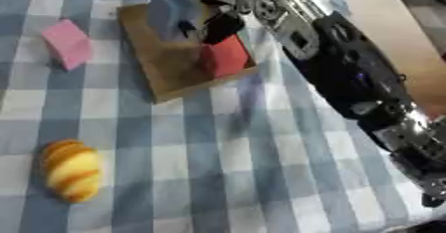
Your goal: Pick up objects on the table and place them in the box.
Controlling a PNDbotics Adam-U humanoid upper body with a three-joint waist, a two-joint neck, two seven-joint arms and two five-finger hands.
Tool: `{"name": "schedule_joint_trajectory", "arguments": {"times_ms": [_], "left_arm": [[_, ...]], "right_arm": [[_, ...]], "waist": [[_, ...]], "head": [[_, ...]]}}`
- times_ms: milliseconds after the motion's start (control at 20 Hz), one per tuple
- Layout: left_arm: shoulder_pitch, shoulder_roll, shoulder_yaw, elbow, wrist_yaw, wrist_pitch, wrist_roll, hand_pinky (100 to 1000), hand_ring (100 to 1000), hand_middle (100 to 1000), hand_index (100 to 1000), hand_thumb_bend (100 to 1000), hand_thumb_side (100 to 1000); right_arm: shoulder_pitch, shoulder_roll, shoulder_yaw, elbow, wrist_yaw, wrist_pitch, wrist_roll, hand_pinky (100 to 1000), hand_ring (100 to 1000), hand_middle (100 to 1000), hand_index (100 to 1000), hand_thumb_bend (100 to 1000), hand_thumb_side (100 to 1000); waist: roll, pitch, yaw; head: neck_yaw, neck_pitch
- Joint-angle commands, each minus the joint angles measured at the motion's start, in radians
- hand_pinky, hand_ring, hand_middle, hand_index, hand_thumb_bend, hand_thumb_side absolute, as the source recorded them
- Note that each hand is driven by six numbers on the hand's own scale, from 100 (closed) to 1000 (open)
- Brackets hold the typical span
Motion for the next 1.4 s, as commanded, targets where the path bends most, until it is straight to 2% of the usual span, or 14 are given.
{"name": "schedule_joint_trajectory", "arguments": {"times_ms": [50,350,400,450,500,800,900,1000,1050,1100,1200,1250,1300,1400], "left_arm": [[-0.010,0.013,0.010,-0.016,-0.008,-0.001,-0.002,892,765,693,837,583,471],[-0.013,0.013,0.009,-0.016,-0.007,-0.001,-0.004,894,764,692,839,586,464],[-0.013,0.013,0.009,-0.016,-0.007,-0.001,-0.004,895,764,691,838,586,461],[-0.013,0.013,0.009,-0.016,-0.006,-0.001,-0.005,896,764,691,838,588,459],[-0.013,0.013,0.009,-0.016,-0.005,0.000,-0.005,897,764,691,837,589,459],[-0.011,0.013,0.011,-0.016,-0.001,0.002,-0.006,896,763,690,834,589,467],[-0.008,0.013,0.013,-0.016,-0.002,0.002,-0.004,896,763,690,833,590,468],[-0.004,0.014,0.015,-0.016,-0.003,0.003,-0.002,896,763,690,833,590,469],[-0.002,0.016,0.016,-0.016,-0.004,0.003,0.000,896,763,690,833,590,470],[0.001,0.018,0.017,-0.016,-0.005,0.003,0.002,895,763,690,833,587,471],[0.010,0.031,0.020,-0.016,-0.010,0.003,0.006,894,763,690,833,582,472],[0.014,0.042,0.021,-0.016,-0.014,0.003,0.009,894,763,689,833,581,471],[0.019,0.056,0.022,-0.016,-0.018,0.003,0.011,894,763,691,833,579,472],[0.029,0.092,0.018,-0.016,-0.029,0.004,0.013,891,762,691,833,571,474]], "right_arm": [[-0.010,-0.036,-0.003,-0.010,-0.023,0.048,-0.072,1000,1000,1000,1000,100,1000],[-0.007,-0.037,0.017,-0.013,-0.004,0.079,-0.092,1000,1000,1000,1000,100,1000],[-0.008,-0.038,0.019,-0.014,0.004,0.076,-0.088,1000,1000,1000,1000,100,617],[-0.008,-0.038,0.021,-0.014,0.017,0.069,-0.078,1000,1000,1000,1000,100,339],[-0.010,-0.037,0.023,-0.014,0.032,0.059,-0.066,1000,1000,1000,1000,100,308],[-0.011,-0.039,0.014,-0.043,0.035,0.020,-0.009,1000,1000,1000,1000,100,385],[-0.009,-0.048,0.006,-0.078,0.006,0.024,-0.002,1000,1000,1000,1000,100,412],[-0.006,-0.065,-0.007,-0.137,-0.040,0.033,0.000,1000,1000,1000,1000,100,374],[-0.004,-0.076,-0.017,-0.176,-0.068,0.042,-0.004,998,1000,1000,1000,100,444],[-0.001,-0.090,-0.029,-0.219,-0.101,0.057,-0.014,939,1000,1000,1000,100,452],[0.012,-0.134,-0.058,-0.333,-0.193,0.112,-0.055,852,980,1000,1000,100,319],[0.023,-0.163,-0.073,-0.402,-0.246,0.138,-0.085,810,918,935,962,100,602],[0.038,-0.195,-0.093,-0.479,-0.305,0.164,-0.128,786,882,868,931,100,211],[0.062,-0.254,-0.130,-0.559,-0.420,0.174,-0.243,759,818,780,847,100,249]], "waist": [[0.008,-0.020,0.003],[0.008,-0.018,0.004],[0.008,-0.018,0.005],[0.008,-0.018,0.005],[0.008,-0.018,0.005],[0.009,-0.020,0.003],[0.010,-0.023,-0.002],[0.014,-0.026,-0.008],[0.017,-0.028,-0.012],[0.021,-0.030,-0.017],[0.031,-0.036,-0.033],[0.037,-0.039,-0.043],[0.042,-0.042,-0.052],[0.053,-0.050,-0.069]], "head": [[-0.002,-0.005],[-0.001,-0.004],[-0.001,-0.004],[-0.001,-0.004],[-0.001,-0.005],[0.001,-0.002],[0.005,0.002],[0.010,0.008],[0.014,0.011],[0.019,0.014],[0.035,0.026],[0.044,0.031],[0.054,0.036],[0.071,0.045]]}}
